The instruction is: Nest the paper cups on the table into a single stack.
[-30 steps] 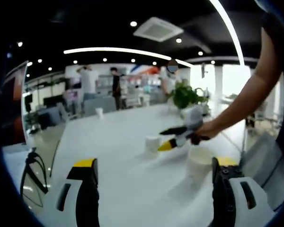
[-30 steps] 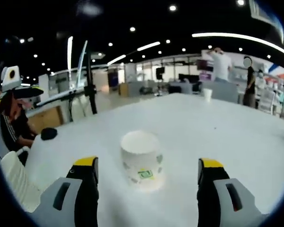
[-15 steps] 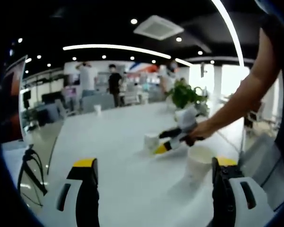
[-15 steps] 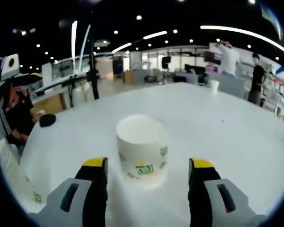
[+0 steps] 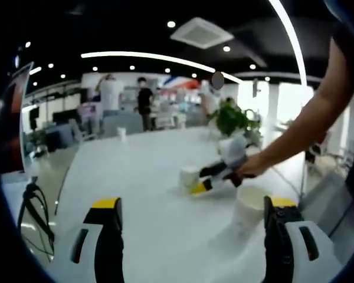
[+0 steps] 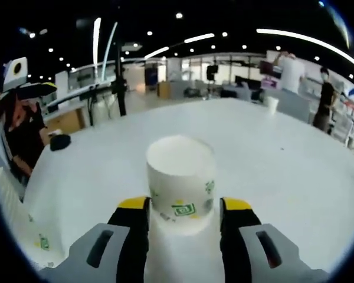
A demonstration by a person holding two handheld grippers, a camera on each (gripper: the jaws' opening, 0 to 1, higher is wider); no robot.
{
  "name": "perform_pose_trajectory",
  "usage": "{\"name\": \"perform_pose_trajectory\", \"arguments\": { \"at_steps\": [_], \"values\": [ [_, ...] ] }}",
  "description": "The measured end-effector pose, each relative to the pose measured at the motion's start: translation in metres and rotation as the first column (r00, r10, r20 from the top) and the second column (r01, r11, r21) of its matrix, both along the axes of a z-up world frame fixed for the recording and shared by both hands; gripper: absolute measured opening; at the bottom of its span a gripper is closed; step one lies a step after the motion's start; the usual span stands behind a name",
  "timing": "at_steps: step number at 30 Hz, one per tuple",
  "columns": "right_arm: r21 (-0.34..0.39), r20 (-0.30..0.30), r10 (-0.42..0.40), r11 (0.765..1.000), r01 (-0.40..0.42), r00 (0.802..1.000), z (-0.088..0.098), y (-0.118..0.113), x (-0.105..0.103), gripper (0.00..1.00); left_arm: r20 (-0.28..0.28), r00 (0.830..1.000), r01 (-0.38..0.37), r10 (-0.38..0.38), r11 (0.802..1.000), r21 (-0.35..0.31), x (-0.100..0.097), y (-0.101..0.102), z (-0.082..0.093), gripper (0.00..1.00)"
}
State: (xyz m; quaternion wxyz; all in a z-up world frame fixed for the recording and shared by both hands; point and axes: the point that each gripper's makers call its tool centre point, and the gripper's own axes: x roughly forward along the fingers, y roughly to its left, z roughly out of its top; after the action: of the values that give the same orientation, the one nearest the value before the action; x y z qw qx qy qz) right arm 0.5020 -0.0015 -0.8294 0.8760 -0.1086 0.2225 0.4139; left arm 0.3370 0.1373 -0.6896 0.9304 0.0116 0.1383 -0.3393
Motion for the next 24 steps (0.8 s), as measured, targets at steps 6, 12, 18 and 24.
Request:
{"name": "perform_pose_trajectory", "arguments": {
  "at_steps": [6,12,18,24],
  "values": [
    [0.015,-0.014,0.000,1.000,0.000,1.000,-0.0012,0.0023,0.0004,0.46,-0.014,1.000,-0.012,0.012,1.000,-0.004,-0.0001,0.0016,-0.0027,0.97],
    [-0.009,-0.010,0.002,1.000,-0.002,1.000,-0.0021,0.0032,0.0019,0.40,-0.016,1.000,-0.015,0.015,1.000,-0.006,-0.0002,0.0028,-0.0029,0.98],
    [-0.004,-0.013,-0.007,1.000,0.007,1.000,-0.0017,0.0032,0.0049,0.38,-0.015,1.000,-0.016,0.016,1.000,-0.009,0.0004,0.0025,-0.0020,0.97],
    [-0.003,-0.011,-0.005,1.000,0.005,1.000,-0.0010,0.0016,0.0050,0.38,-0.016,1.000,-0.019,0.019,1.000,-0.005,0.0018,0.0031,-0.0019,0.98]
  ]
}}
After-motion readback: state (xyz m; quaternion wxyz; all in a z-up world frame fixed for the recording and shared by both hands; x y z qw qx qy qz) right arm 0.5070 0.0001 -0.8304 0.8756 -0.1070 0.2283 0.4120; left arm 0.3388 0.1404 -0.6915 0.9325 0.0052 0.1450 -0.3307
